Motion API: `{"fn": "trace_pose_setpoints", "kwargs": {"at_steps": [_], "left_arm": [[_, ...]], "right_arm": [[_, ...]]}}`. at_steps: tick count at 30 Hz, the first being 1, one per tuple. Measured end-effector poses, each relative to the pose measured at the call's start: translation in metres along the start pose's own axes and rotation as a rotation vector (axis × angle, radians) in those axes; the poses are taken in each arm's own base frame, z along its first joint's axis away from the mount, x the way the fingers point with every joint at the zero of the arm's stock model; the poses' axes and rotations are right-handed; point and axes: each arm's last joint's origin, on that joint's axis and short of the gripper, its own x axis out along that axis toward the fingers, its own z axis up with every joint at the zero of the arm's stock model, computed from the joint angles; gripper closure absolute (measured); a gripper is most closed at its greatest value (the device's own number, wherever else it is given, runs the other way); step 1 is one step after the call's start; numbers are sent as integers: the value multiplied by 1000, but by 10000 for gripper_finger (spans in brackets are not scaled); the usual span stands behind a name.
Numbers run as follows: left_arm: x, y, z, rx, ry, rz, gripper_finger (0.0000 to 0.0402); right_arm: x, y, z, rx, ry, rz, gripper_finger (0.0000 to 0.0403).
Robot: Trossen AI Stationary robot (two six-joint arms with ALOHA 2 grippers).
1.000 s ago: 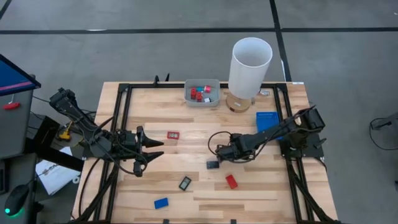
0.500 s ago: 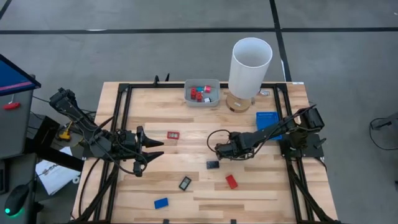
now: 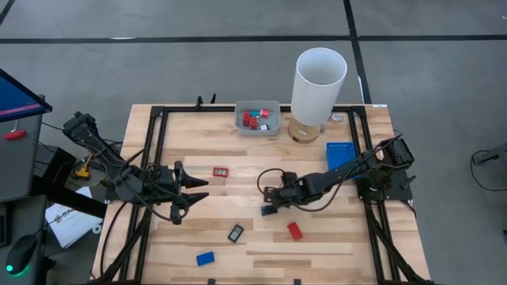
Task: Pick & Place Office items
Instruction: Put the blue charger adapter into the gray bin
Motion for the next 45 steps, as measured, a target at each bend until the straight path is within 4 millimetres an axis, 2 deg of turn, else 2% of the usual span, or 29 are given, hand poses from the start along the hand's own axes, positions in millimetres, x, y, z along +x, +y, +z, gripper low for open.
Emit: {"fn": "trace_pose_setpoints", "kwargs": {"at_steps": [6, 11, 14, 19, 23, 26, 31, 34, 36, 41, 45], "left_arm": [[-4, -2, -6, -24, 45, -11, 231], [-8, -3, -12, -63, 78, -2, 233], [-10, -1, -16, -79, 107, 18, 245], [-13, -2, -20, -94, 120, 26, 274], [-16, -4, -20, -106, 109, 36, 283], [-18, -5, -21, -127, 100, 52, 284], [-20, -6, -23, -140, 96, 71, 284], [-20, -5, -24, -164, 96, 81, 284], [-20, -5, -24, -178, 94, 83, 284], [-20, -6, -24, -188, 88, 83, 284], [-20, -5, -24, -211, 84, 88, 283]], "right_arm": [[-1, 24, 11, -80, -50, 192, 290], [-16, 55, 27, -201, -161, 270, 290], [-29, 71, 36, -233, -280, 292, 290], [-45, 87, 48, -263, -478, 278, 290], [-56, 97, 47, -271, -567, 298, 290], [-52, 104, 43, -282, -605, 296, 290], [-19, 132, 47, -419, -609, 199, 290], [2, 144, 67, -442, -601, 51, 290], [9, 148, 84, -415, -609, -25, 290], [6, 160, 131, -355, -696, -51, 290], [9, 160, 165, -333, -735, -63, 290]]}}
